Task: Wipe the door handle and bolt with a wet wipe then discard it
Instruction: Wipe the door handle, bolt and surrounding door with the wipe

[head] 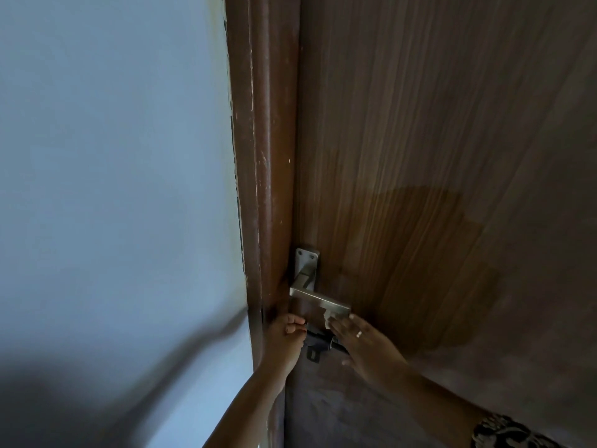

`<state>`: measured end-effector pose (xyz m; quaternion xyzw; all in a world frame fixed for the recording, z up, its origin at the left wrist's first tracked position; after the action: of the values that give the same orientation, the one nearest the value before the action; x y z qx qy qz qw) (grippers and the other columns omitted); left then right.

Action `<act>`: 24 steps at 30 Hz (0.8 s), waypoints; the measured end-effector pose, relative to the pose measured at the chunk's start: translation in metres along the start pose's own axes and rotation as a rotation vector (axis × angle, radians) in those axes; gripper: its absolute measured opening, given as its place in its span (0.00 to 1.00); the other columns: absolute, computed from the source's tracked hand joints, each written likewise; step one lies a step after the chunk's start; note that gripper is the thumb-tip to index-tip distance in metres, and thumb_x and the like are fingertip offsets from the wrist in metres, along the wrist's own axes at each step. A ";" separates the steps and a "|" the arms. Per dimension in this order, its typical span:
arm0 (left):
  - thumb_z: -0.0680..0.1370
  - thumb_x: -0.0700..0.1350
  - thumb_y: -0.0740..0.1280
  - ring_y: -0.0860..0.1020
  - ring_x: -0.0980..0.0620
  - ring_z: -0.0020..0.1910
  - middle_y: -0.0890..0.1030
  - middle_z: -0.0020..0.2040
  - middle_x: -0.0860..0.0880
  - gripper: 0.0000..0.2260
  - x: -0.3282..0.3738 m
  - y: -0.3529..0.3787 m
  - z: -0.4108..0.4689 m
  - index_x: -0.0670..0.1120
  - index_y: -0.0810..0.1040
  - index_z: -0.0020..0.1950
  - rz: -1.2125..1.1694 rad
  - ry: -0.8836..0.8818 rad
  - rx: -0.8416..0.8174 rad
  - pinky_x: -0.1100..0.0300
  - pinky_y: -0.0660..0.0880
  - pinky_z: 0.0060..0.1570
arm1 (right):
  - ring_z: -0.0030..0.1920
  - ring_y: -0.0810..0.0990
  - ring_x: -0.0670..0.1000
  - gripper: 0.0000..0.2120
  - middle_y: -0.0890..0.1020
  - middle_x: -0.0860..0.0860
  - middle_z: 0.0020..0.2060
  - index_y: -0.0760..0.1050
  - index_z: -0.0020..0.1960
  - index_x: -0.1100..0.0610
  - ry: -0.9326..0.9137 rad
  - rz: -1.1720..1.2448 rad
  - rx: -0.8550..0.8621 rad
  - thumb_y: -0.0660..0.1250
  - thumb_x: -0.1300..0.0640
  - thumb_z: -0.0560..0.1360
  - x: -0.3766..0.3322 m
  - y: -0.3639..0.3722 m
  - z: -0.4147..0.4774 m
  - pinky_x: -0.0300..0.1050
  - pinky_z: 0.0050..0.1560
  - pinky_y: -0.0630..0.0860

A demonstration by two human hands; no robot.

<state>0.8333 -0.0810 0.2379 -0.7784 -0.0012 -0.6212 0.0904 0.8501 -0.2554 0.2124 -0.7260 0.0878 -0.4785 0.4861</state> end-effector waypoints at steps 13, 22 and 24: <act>0.78 0.35 0.61 0.77 0.51 0.44 0.80 0.45 0.47 0.07 -0.003 0.002 0.000 0.45 0.76 0.48 0.065 0.015 -0.029 0.68 0.70 0.38 | 0.76 0.40 0.57 0.38 0.44 0.58 0.77 0.41 0.75 0.64 -0.054 0.008 0.052 0.55 0.44 0.79 -0.031 -0.008 0.053 0.51 0.68 0.30; 0.77 0.38 0.64 0.77 0.52 0.41 0.81 0.44 0.47 0.08 -0.016 -0.020 -0.004 0.51 0.76 0.43 0.027 -0.089 0.038 0.64 0.70 0.37 | 0.73 0.63 0.55 0.37 0.69 0.56 0.71 0.65 0.70 0.63 -0.121 -0.026 0.140 0.65 0.39 0.72 -0.011 0.004 0.020 0.53 0.72 0.49; 0.76 0.38 0.65 0.78 0.52 0.40 0.81 0.43 0.47 0.07 -0.019 -0.024 -0.005 0.51 0.77 0.44 0.019 -0.109 0.040 0.62 0.70 0.38 | 0.70 0.68 0.53 0.36 0.74 0.55 0.68 0.71 0.67 0.62 -0.132 0.010 0.200 0.69 0.38 0.68 -0.005 0.007 0.012 0.52 0.71 0.55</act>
<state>0.8215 -0.0561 0.2241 -0.8091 -0.0109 -0.5769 0.1115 0.8594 -0.2484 0.2032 -0.7036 0.0108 -0.4335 0.5630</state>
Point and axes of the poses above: each hand's wrist, its own z-axis towards the middle knuckle, its own y-axis out of the palm, x = y × z, the point moved 3 cm from there along z, towards the middle knuckle
